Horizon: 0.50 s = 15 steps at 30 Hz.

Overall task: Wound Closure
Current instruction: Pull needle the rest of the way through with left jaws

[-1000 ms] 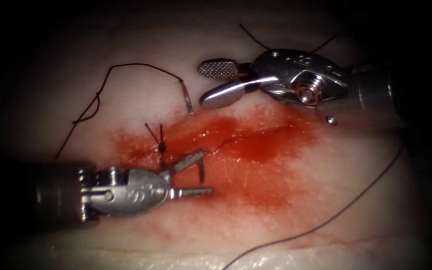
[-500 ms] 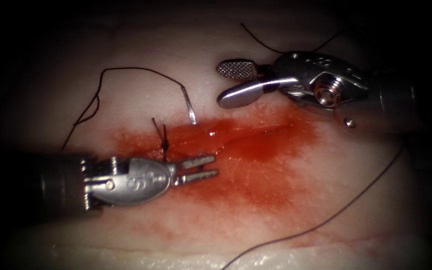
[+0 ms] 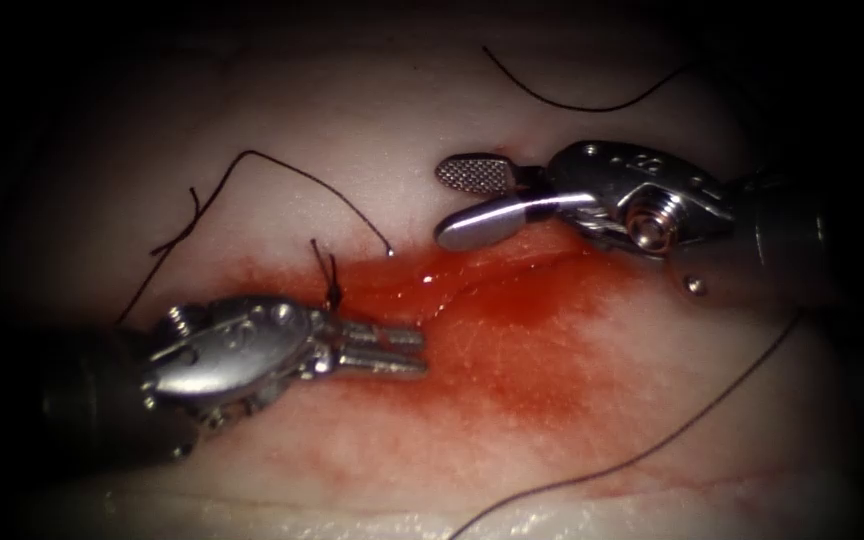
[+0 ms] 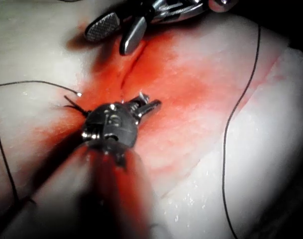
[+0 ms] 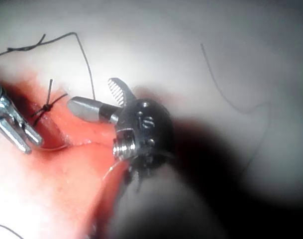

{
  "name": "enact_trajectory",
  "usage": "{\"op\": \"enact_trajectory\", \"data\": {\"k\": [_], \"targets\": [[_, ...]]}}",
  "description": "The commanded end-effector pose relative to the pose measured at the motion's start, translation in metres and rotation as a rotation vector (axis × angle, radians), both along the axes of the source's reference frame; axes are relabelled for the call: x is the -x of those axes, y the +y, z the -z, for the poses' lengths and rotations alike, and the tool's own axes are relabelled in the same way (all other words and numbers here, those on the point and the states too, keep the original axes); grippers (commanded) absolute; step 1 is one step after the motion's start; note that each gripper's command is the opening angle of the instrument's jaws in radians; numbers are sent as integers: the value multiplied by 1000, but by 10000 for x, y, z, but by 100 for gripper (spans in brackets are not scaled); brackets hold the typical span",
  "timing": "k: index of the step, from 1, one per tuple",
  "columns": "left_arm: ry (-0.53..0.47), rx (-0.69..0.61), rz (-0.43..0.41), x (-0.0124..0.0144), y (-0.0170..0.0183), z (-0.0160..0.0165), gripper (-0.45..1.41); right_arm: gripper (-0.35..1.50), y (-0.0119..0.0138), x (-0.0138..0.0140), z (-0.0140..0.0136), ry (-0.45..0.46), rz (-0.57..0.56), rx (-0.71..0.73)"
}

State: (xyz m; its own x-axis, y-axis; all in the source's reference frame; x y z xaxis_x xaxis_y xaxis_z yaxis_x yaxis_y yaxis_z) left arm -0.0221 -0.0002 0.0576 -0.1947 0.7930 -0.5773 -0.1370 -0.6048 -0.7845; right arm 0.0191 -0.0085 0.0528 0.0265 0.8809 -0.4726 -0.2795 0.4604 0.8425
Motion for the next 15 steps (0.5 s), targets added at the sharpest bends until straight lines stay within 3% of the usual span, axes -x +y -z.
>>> {"op": "enact_trajectory", "data": {"k": [1, 5, 15], "targets": [[-6, -19, -2, 5, 0, -4, -45, 54, -7, -8, -6, 1, 6, -6], [-41, -85, -19, 2, 5, 11, -45, 56, -22, -9, -13, -7, 29, -24], [-63, -123, -22, -2, 15, 47, -45, 51, -27, -6, -20, -7, 30, -24]]}}
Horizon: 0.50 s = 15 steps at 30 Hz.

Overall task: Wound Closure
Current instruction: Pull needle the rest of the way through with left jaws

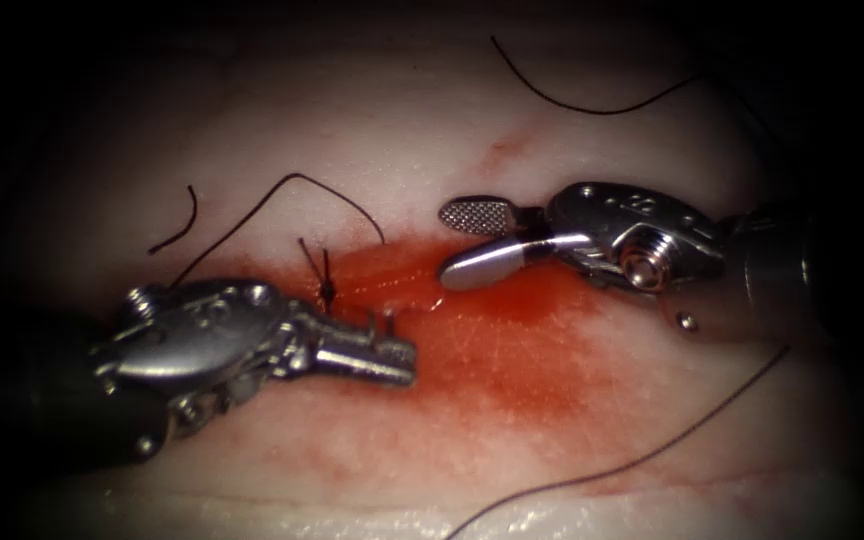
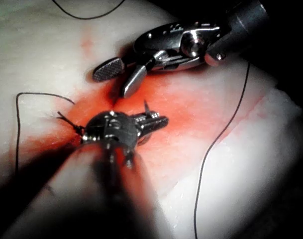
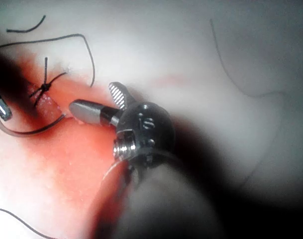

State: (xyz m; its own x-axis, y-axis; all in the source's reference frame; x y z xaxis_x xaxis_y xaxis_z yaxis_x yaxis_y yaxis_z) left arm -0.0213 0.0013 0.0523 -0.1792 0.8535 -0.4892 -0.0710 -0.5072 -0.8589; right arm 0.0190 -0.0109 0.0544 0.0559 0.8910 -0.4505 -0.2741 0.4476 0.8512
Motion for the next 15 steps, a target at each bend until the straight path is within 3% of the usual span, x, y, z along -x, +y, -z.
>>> {"op": "enact_trajectory", "data": {"k": [1, 7, 11, 15], "targets": [[0, 7, 0, 5, 2, -2, -45, 51, -2, -7, -5, 2, 1, 1], [18, 154, 1, -1, 12, 17, -45, 51, -3, -6, -5, 2, 2, 1], [18, 352, -4, -5, 28, 38, -45, 51, -2, -5, -5, 4, 4, 1], [16, 458, 11, -5, 43, 61, -45, 51, -2, -5, -6, 3, 4, 2]]}}
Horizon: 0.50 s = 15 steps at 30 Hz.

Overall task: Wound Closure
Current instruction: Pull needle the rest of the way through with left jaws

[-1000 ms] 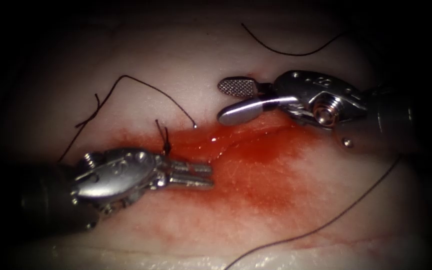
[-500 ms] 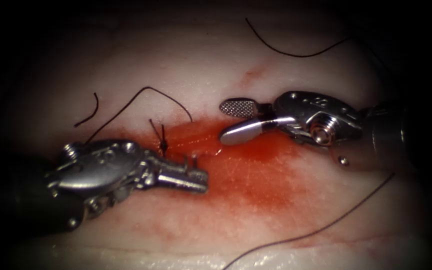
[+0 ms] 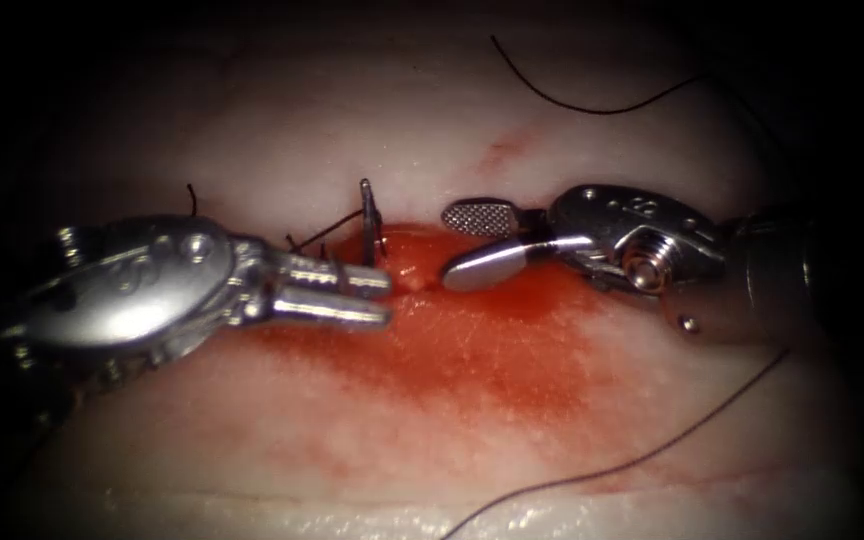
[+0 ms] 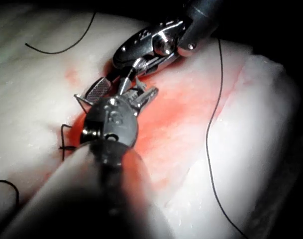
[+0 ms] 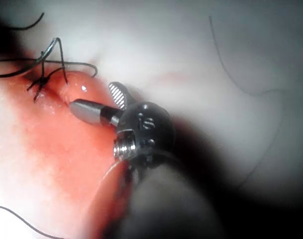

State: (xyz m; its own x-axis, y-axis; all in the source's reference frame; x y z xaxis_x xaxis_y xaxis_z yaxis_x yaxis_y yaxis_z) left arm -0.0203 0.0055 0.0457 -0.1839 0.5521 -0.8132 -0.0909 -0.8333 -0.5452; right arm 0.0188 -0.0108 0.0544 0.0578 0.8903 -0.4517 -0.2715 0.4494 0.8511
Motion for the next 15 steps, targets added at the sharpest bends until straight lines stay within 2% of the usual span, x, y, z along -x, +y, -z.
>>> {"op": "enact_trajectory", "data": {"k": [1, 6, 15], "targets": [[-4, 13, 1, 5, 2, -1, -45, 51, -2, -7, -6, 2, 0, -5], [19, 117, 26, 5, 18, 17, -45, 51, -7, -8, -8, 3, -2, -11], [55, 195, 89, -2, 49, 24, -45, 49, -7, -8, -9, 1, -2, -16]]}}
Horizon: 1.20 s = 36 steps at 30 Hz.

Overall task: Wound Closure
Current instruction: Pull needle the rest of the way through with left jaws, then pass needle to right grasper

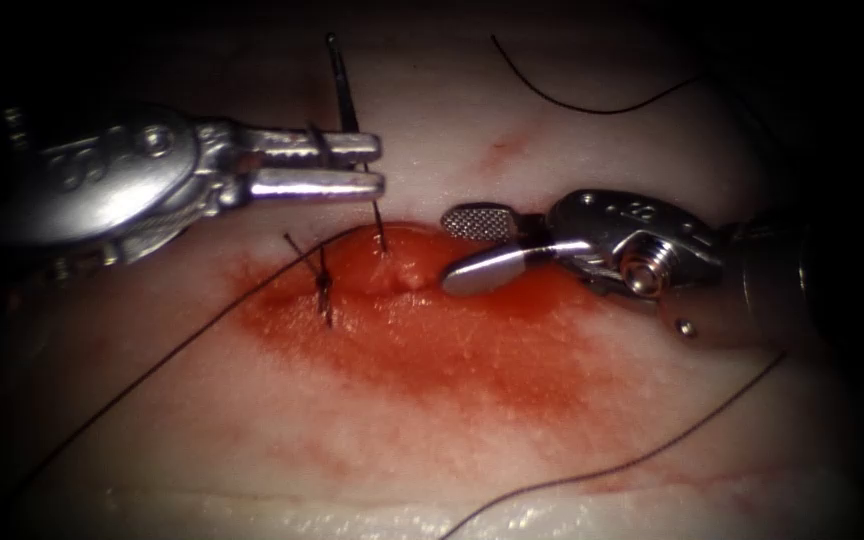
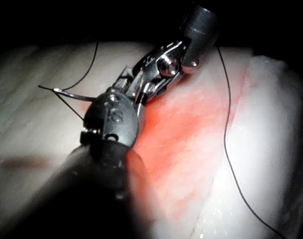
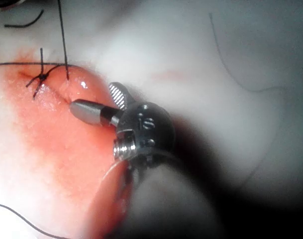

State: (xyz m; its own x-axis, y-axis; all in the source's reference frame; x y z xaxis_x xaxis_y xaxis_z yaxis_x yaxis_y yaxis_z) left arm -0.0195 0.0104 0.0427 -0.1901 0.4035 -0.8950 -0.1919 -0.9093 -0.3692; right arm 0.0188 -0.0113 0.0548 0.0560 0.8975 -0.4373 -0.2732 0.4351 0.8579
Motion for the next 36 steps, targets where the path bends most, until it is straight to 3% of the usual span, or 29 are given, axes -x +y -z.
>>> {"op": "enact_trajectory", "data": {"k": [1, 7, 13, 15, 17, 25, 36], "targets": [[3, 6, 4, 5, 2, -5, -45, 49, -2, -7, -5, 2, 0, 0], [25, 31, 15, 9, 1, -3, -45, 48, -2, -7, -5, 2, -1, -6], [52, 90, 18, 25, -38, -22, -45, 43, 2, -6, -1, 15, -26, -110], [73, 111, 1, 27, -56, -38, -45, 71, 5, -3, 6, 19, -24, -138], [86, 123, -10, 29, -65, -47, -45, 88, 8, 0, 11, 25, -26, -145], [142, 215, -57, 36, -103, -84, -45, 130, 20, 7, 41, 64, -59, -252], [235, 379, -100, 48, -110, -100, -45, 132, 13, 4, 53, 108, -59, -344]]}}
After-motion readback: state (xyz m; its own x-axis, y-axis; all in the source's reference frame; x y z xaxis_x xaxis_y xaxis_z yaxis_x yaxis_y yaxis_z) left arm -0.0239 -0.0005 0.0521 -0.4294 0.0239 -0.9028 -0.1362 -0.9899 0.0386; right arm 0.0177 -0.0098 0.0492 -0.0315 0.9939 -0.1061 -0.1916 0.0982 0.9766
